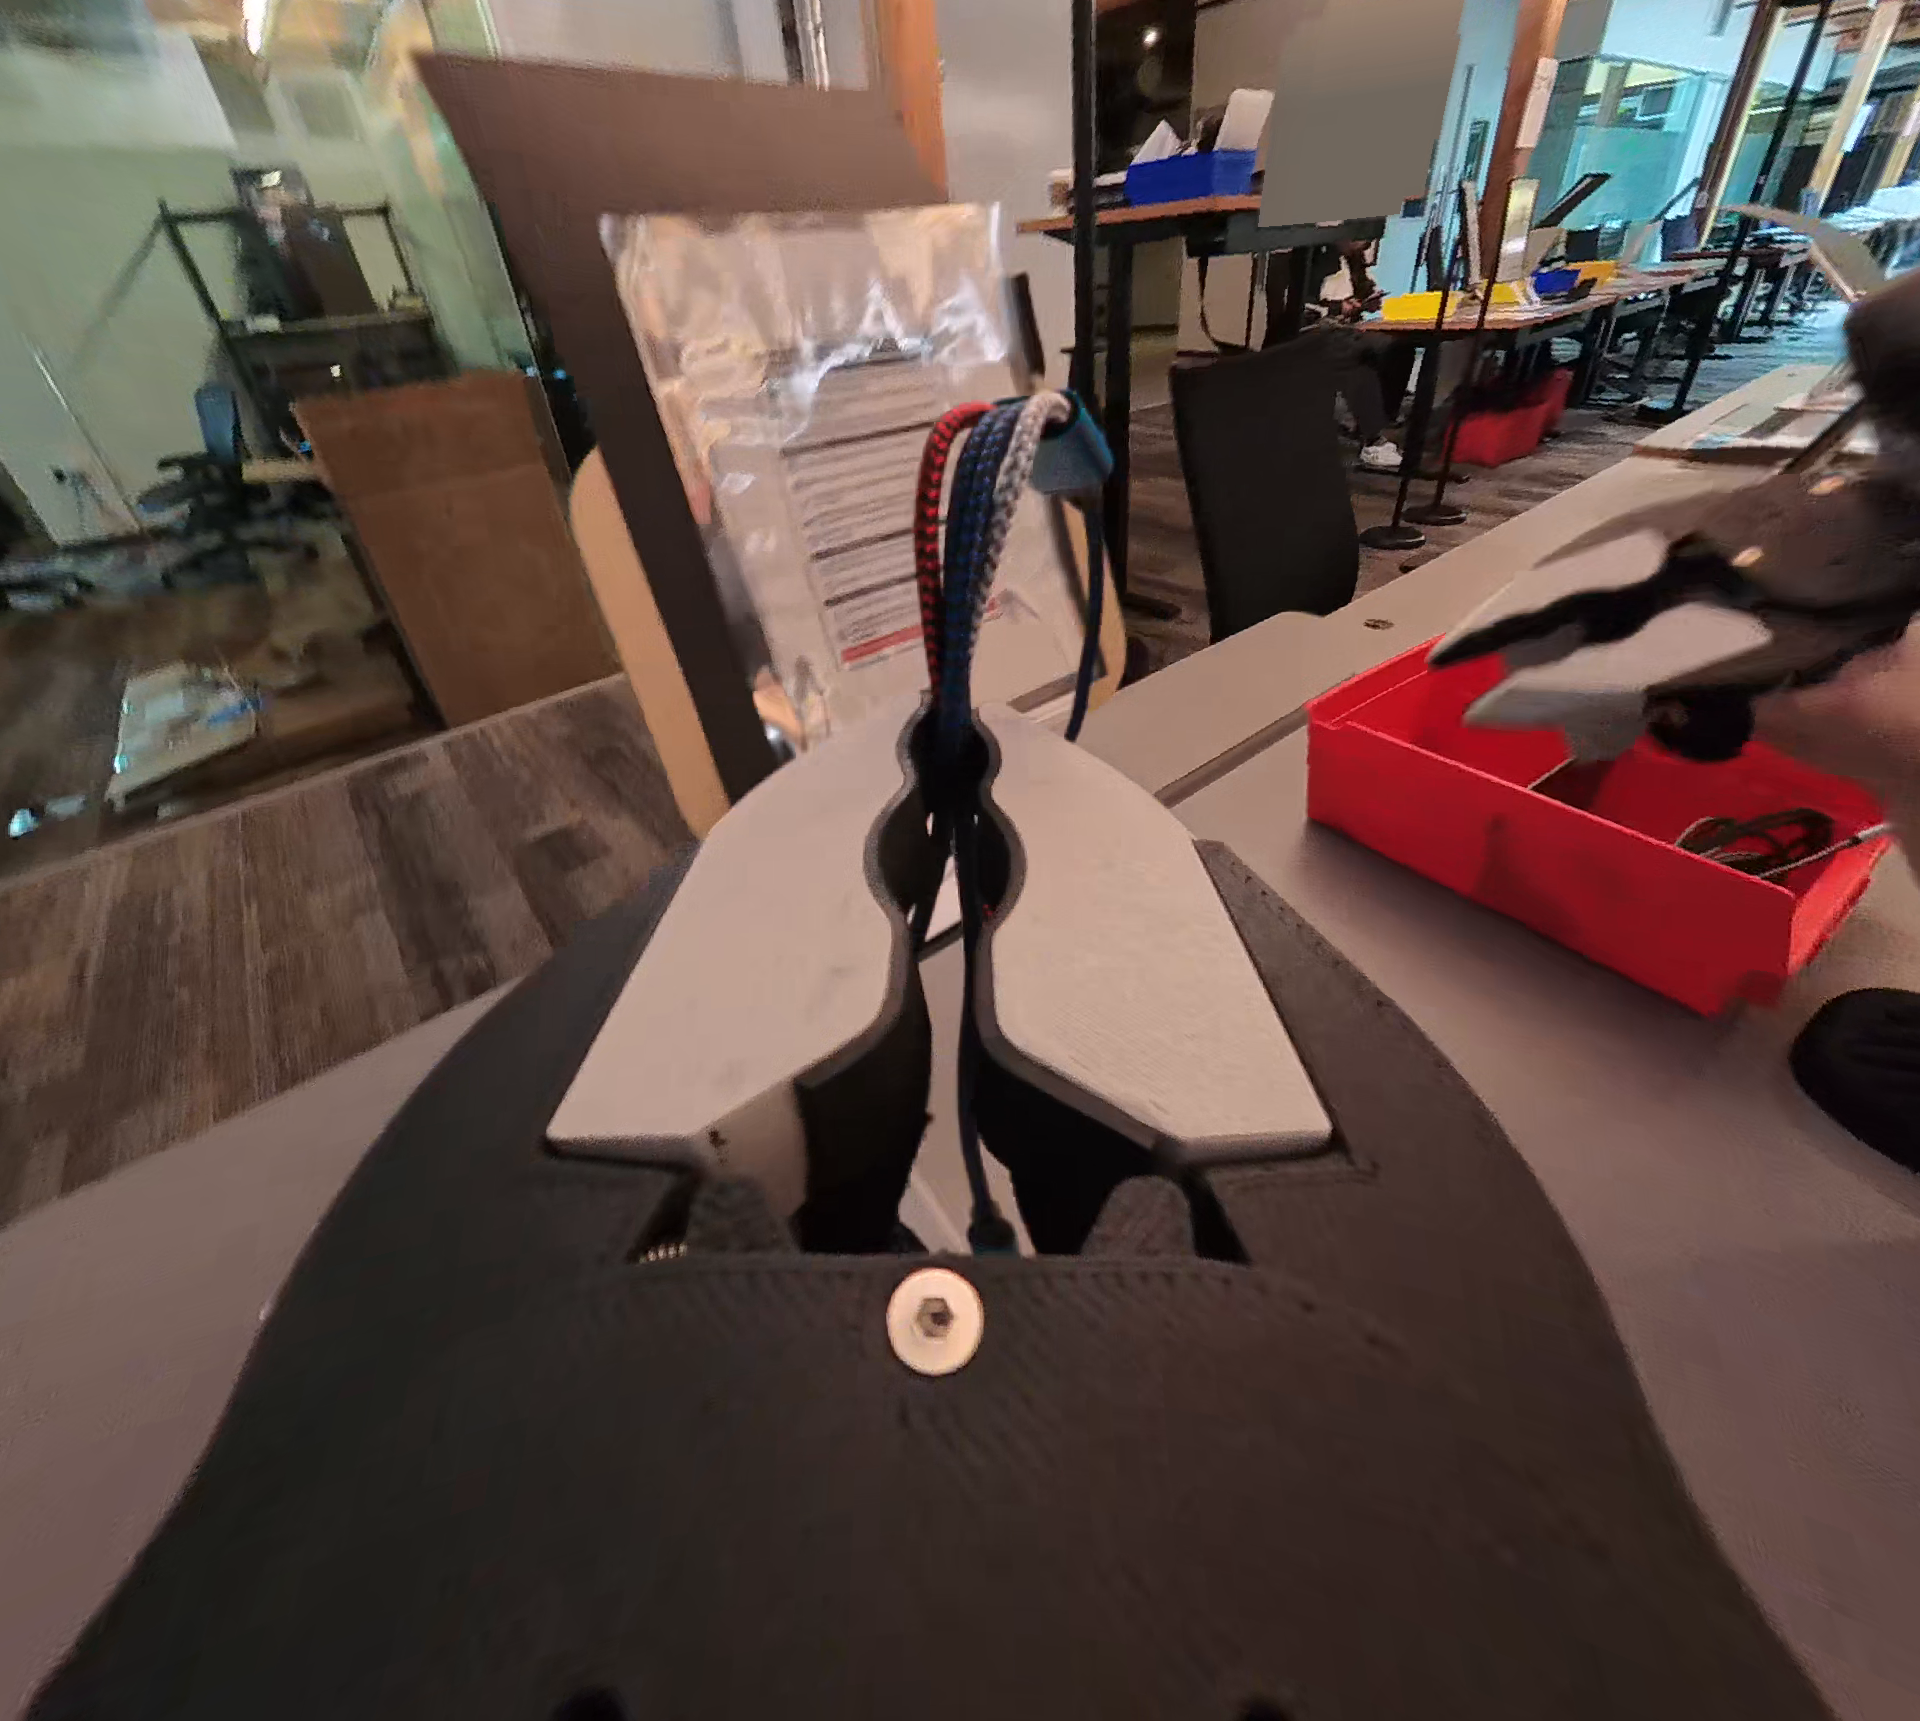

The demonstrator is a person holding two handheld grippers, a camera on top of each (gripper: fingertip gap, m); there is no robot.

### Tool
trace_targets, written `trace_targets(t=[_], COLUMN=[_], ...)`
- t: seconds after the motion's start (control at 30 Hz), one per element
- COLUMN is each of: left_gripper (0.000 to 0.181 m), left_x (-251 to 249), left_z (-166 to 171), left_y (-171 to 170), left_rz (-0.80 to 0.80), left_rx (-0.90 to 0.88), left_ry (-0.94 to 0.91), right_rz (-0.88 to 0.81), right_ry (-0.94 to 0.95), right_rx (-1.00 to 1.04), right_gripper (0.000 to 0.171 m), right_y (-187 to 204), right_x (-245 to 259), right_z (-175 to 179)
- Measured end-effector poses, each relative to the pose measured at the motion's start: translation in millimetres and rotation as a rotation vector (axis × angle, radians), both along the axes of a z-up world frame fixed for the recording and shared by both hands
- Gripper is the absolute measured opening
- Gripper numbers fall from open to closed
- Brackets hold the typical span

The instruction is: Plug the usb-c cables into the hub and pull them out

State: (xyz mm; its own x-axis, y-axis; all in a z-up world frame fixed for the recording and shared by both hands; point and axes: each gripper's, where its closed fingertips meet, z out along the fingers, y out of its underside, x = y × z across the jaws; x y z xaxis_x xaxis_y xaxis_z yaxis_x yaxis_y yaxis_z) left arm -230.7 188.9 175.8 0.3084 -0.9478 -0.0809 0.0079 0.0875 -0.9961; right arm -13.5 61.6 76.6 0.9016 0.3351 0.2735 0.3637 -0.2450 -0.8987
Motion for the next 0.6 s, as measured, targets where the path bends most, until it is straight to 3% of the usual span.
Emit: trace_targets(t=[0.17,0.27,0.4,0.6], left_gripper=[0.001,0.002,0.002,0.001], left_x=[4,5,18,52], left_z=[24,32,32,13], left_y=[-50,-75,-115,-152], left_rz=[0.015,0.061,-0.018,-0.11], left_rx=[0.148,0.244,0.257,0.245], left_ry=[-0.003,0.025,0.04,0.096], right_rz=[0.391,0.488,0.486,0.595], right_ry=[0.139,0.275,0.387,0.478], right_rx=[0.055,0.143,0.242,0.145], right_gripper=[0.052,0.058,0.063,0.062], right_y=[19,19,27,19], right_x=[-137,-185,-207,-228], right_z=[-30,-28,-16,-21])
